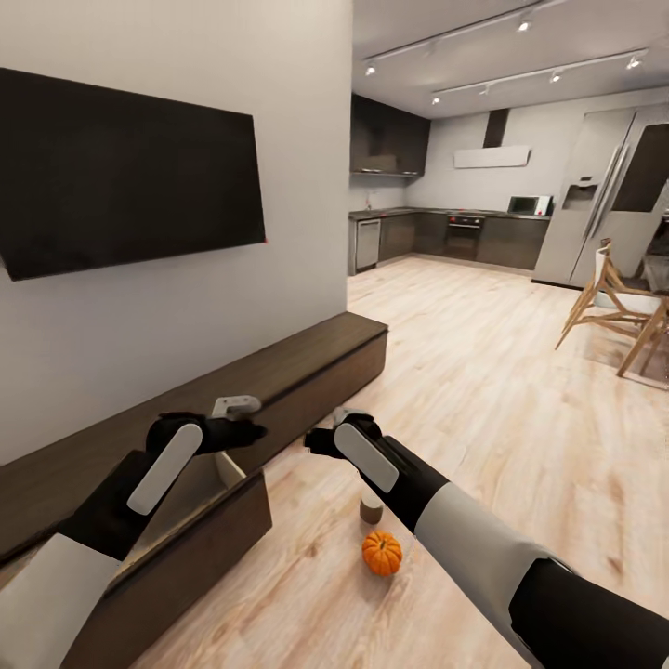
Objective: Place each of the two pumpkins and all three candles from the living room inside a cabinet in the living room (use any cabinet), then make sure every cabinet is closed, and position the cauldron so it is next to a table in the living room.
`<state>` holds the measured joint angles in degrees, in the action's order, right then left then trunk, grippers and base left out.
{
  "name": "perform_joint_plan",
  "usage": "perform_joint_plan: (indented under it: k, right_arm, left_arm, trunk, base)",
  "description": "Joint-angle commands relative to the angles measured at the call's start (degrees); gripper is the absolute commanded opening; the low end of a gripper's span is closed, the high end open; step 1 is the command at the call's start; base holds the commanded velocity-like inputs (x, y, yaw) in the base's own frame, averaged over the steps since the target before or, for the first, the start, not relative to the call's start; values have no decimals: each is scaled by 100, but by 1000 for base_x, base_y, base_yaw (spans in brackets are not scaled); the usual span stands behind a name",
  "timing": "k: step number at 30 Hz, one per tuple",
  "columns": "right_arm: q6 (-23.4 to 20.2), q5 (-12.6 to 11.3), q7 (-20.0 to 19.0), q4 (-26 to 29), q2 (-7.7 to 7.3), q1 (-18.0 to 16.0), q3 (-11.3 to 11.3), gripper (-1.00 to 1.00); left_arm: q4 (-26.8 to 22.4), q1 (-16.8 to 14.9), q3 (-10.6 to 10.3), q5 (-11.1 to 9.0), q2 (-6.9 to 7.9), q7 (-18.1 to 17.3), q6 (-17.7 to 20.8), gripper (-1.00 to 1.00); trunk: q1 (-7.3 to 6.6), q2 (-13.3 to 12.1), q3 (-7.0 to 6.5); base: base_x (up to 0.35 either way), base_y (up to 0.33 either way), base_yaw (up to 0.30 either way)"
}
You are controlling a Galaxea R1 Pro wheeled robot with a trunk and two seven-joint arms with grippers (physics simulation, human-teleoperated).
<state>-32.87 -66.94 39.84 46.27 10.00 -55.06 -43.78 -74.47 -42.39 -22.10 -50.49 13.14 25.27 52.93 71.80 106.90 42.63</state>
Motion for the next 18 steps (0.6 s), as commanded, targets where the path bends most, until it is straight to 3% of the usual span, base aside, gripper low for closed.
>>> perform_joint_plan:
  k: [1,8,18]
  right_arm:
    - [-9,-34,41,5,0,-6,-8,100]
    - [-9,-35,42,12,0,-5,22,100]
    - [-9,-46,41,13,0,-5,29,100]
  left_arm:
    - [-7,-6,-13,-57,5,65,7,100]
    - [-12,-6,-13,-58,10,71,7,100]
    - [-23,-6,-13,-58,13,66,7,100]
  trunk:
    - [0,3,5]
    - [0,3,-6]
    - [0,3,-53]
  base:
    - [1,-299,-24]
    - [0,-274,-81]
    - [0,-41,-242]
